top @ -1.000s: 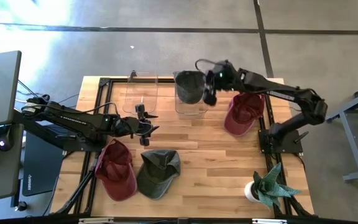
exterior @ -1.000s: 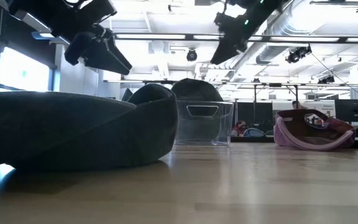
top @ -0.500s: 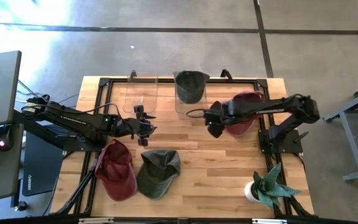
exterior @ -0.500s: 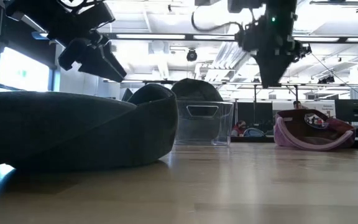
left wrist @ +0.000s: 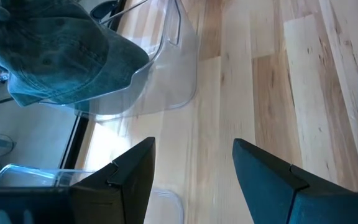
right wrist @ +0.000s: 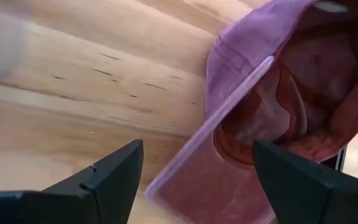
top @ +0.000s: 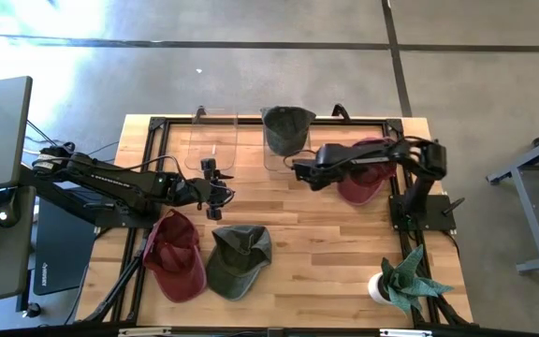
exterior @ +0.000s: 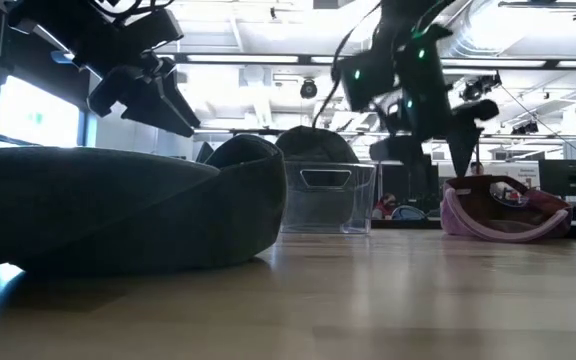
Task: Pick & Place hat
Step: Put the top red cap into the left transparent bin
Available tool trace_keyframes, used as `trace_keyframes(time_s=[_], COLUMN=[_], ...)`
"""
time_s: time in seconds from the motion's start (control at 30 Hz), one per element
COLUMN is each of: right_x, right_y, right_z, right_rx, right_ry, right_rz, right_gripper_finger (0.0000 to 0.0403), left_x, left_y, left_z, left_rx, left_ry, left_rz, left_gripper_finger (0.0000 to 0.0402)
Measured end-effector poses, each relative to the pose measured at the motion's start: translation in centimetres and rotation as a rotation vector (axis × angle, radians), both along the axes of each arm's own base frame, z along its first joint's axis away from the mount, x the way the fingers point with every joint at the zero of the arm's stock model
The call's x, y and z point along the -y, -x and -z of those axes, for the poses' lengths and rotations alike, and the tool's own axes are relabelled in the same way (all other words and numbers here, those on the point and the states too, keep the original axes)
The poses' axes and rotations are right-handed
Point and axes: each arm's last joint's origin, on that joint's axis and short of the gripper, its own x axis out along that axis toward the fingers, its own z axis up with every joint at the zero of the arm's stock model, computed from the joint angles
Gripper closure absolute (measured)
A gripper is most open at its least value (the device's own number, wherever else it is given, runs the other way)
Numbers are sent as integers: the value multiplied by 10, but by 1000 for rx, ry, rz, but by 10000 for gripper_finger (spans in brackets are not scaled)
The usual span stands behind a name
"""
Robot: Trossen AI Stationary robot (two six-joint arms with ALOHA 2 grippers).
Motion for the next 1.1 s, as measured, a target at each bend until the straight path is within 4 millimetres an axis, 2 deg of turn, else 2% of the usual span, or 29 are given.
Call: trace_keyframes(time_s=[0.23,0.37,0.5,0.63,0.7,0.73,0.87,0.97,1.1], right_x=[13,16,12,3,-6,-11,-34,-49,-62], right_y=[-3,-4,11,25,29,29,39,55,75], right_z=[34,48,58,60,52,46,8,-26,-58], right_rx=[-129,-180,-222,-237,-235,-217,-135,-31,129], right_ry=[-59,-86,-113,-106,-67,-50,42,101,76], right_rz=[76,72,90,73,26,4,-30,-41,-83], right_gripper_finger=[135,168,237,336,382,389,372,387,388], left_x=[0,0,0,0,0,0,-1,-1,-2], left_y=[0,0,0,0,0,0,0,0,0], left_z=[0,0,0,0,0,0,-1,-1,-1], left_rx=[-4,-3,-3,-2,2,6,8,11,12], left_ry=[0,2,2,2,0,0,-11,-31,-33], left_rz=[0,0,0,0,-3,-5,-19,-45,-50], left_gripper_finger=[195,195,196,196,196,195,195,196,196])
